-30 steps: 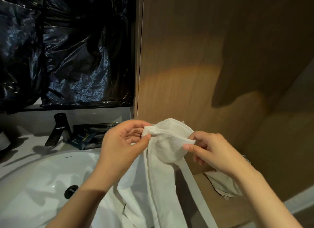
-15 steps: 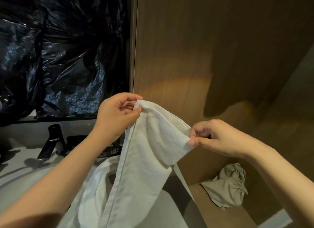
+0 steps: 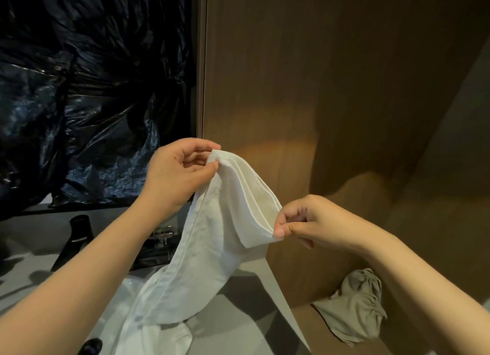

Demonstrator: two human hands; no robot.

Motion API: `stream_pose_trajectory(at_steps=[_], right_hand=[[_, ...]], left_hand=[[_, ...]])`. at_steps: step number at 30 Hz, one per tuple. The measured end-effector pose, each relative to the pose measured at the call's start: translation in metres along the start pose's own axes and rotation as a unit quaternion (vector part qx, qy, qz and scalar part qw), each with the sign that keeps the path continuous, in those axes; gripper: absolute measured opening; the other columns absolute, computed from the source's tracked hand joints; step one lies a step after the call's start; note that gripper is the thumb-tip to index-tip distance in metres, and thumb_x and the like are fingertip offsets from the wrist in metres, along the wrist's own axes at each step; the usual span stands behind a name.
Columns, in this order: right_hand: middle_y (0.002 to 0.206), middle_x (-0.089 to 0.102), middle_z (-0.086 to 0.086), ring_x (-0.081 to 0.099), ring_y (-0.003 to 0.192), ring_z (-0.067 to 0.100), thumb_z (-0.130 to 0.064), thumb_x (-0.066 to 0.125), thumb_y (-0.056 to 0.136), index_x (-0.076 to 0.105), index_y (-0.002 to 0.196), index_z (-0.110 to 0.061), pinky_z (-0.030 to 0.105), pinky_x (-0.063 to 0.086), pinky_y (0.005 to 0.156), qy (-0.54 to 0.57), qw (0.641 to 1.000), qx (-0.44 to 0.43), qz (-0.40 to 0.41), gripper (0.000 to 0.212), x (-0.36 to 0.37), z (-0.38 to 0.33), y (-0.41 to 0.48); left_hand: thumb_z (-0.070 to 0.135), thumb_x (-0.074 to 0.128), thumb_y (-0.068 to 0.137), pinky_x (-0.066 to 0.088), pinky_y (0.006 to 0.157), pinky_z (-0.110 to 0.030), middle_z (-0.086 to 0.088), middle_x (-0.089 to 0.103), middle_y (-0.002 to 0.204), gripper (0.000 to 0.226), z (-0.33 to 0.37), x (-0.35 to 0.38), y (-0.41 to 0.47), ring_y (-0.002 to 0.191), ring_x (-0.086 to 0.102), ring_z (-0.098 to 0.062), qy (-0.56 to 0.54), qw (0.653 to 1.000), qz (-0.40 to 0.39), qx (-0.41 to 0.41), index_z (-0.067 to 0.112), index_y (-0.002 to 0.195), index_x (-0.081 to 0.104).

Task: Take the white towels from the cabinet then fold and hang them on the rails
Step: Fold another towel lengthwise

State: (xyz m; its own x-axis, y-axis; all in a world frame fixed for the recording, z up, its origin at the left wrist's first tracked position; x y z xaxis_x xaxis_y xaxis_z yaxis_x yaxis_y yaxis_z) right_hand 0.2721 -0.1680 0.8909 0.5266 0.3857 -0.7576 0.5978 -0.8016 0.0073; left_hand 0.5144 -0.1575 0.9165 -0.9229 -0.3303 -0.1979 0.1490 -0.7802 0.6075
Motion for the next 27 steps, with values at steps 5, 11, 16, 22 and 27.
stream_pose_trajectory(at_steps=[5,11,16,22,27], right_hand=[[0.078,0.072,-0.002,0.054,0.054,0.014,-0.029,0.069,0.088,0.078,0.091,-0.022,0.013,0.044,0.056,0.017,1.0,0.0,0.011,0.012,-0.001,0.001,0.0],[0.081,0.073,-0.007,0.059,0.056,0.015,-0.027,0.07,0.087,0.079,0.096,-0.021,0.013,0.046,0.057,-0.012,0.999,0.021,-0.022,0.013,0.0,0.0,-0.002],[0.081,0.066,-0.019,0.065,0.071,0.003,-0.034,0.064,0.091,0.075,0.098,-0.03,0.013,0.051,0.062,-0.143,0.987,-0.016,0.068,0.013,-0.002,-0.003,-0.006],[0.088,0.063,-0.022,0.063,0.078,-0.001,-0.034,0.055,0.096,0.064,0.1,-0.035,0.006,0.042,0.064,-0.254,0.938,-0.093,0.216,0.011,-0.027,-0.003,-0.023],[0.086,0.056,-0.023,0.057,0.074,-0.002,-0.048,0.043,0.098,0.054,0.099,-0.039,0.005,0.036,0.057,-0.316,0.932,-0.065,0.168,0.014,-0.026,0.005,-0.023]], left_hand=[[0.003,0.072,0.082,0.05,0.067,-0.007,0.004,0.069,0.093,0.026,0.002,0.001,-0.002,0.082,0.066,0.0,0.005,1.0,-0.001,0.004,0.013,0.106,0.069],[0.003,0.072,0.082,0.051,0.069,-0.008,0.003,0.07,0.094,0.026,-0.003,0.004,-0.004,0.084,0.067,-0.003,0.006,1.0,-0.006,-0.005,0.01,0.107,0.069],[0.003,0.072,0.082,0.05,0.068,-0.007,0.003,0.07,0.094,0.026,-0.007,0.004,-0.004,0.084,0.067,-0.003,0.005,1.0,-0.007,-0.011,0.011,0.106,0.069],[0.001,0.07,0.083,0.05,0.066,-0.007,0.004,0.07,0.09,0.023,-0.029,-0.006,-0.001,0.08,0.066,-0.003,-0.008,0.997,0.023,-0.069,0.015,0.101,0.068],[0.001,0.071,0.082,0.051,0.068,-0.007,0.003,0.071,0.091,0.024,-0.032,0.003,-0.005,0.078,0.066,0.0,-0.01,0.997,0.022,-0.076,0.019,0.097,0.068]])
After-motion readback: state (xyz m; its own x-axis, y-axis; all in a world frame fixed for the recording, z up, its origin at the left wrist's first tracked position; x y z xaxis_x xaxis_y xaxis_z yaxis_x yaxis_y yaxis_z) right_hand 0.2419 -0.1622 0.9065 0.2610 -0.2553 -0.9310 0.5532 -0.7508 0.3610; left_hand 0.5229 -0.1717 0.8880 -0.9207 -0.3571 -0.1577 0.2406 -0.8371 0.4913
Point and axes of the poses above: each hand's wrist, its own y-axis towards the middle knuckle, its own x-axis out of the palm, z = x × y, the point moved 3 cm from there along y, towards the middle knuckle
